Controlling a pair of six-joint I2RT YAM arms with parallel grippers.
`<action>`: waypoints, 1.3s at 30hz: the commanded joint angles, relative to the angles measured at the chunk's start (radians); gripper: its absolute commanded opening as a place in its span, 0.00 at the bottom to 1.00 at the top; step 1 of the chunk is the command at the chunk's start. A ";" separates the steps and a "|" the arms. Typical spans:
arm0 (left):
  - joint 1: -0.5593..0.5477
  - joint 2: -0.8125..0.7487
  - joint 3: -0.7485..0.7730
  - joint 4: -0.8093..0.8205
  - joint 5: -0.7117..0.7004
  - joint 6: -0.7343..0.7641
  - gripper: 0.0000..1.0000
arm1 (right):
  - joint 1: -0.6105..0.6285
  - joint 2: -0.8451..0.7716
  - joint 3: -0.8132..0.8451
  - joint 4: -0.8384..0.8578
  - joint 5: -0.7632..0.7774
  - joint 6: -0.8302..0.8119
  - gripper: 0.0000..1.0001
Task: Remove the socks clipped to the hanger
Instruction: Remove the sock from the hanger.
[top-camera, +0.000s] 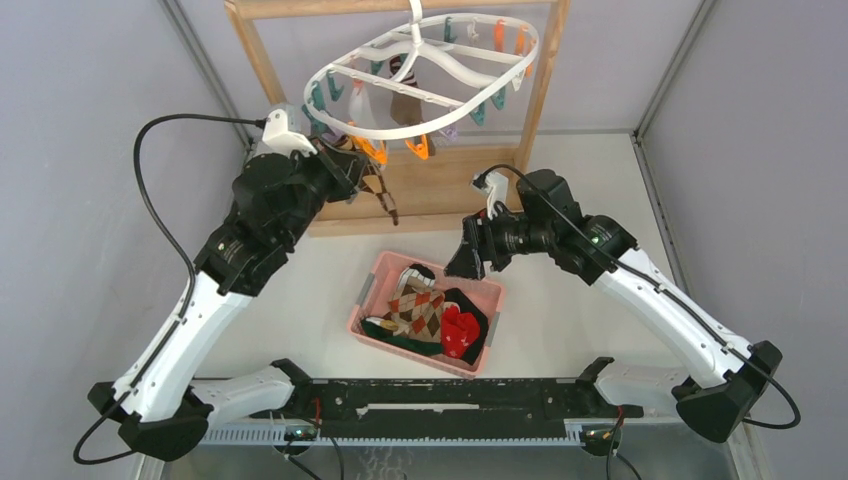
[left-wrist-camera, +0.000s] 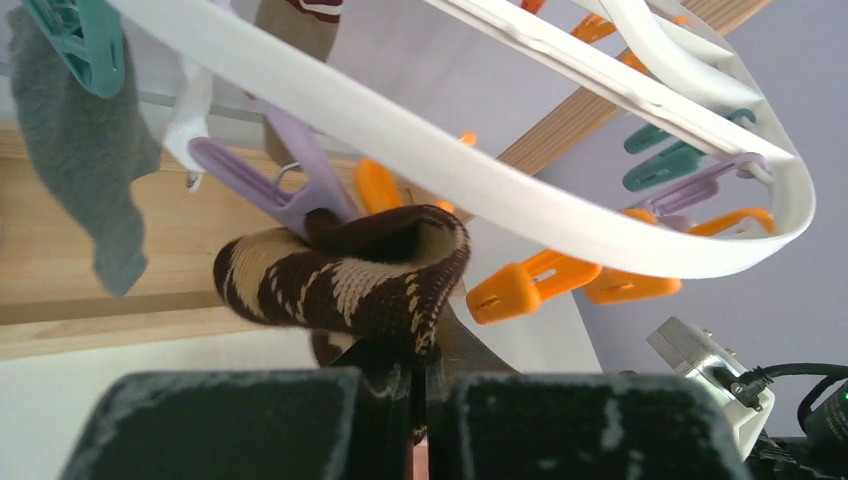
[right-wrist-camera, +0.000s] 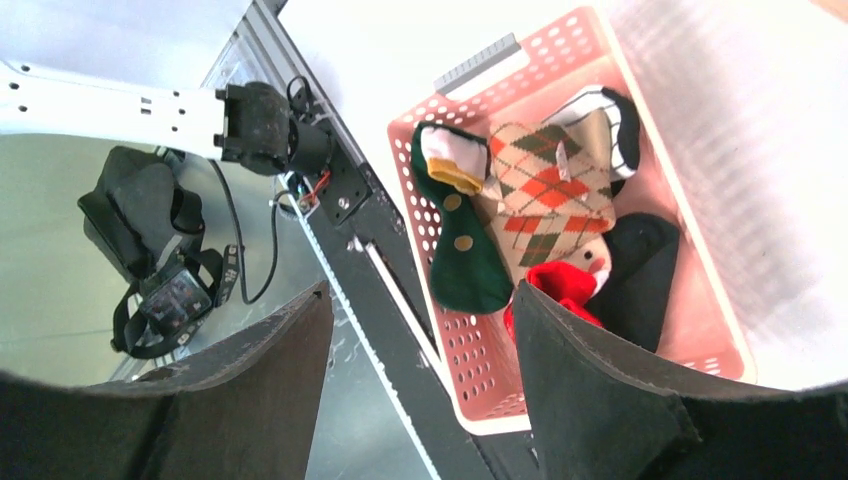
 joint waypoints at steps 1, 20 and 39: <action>-0.023 0.030 0.130 -0.035 0.010 -0.053 0.00 | 0.000 -0.028 0.050 0.132 0.052 0.022 0.74; -0.095 -0.112 0.039 -0.163 0.033 -0.327 0.00 | 0.180 0.225 0.252 0.369 0.158 -0.040 0.88; -0.139 -0.113 0.038 -0.157 0.063 -0.423 0.00 | 0.275 0.297 0.269 0.413 0.367 -0.152 1.00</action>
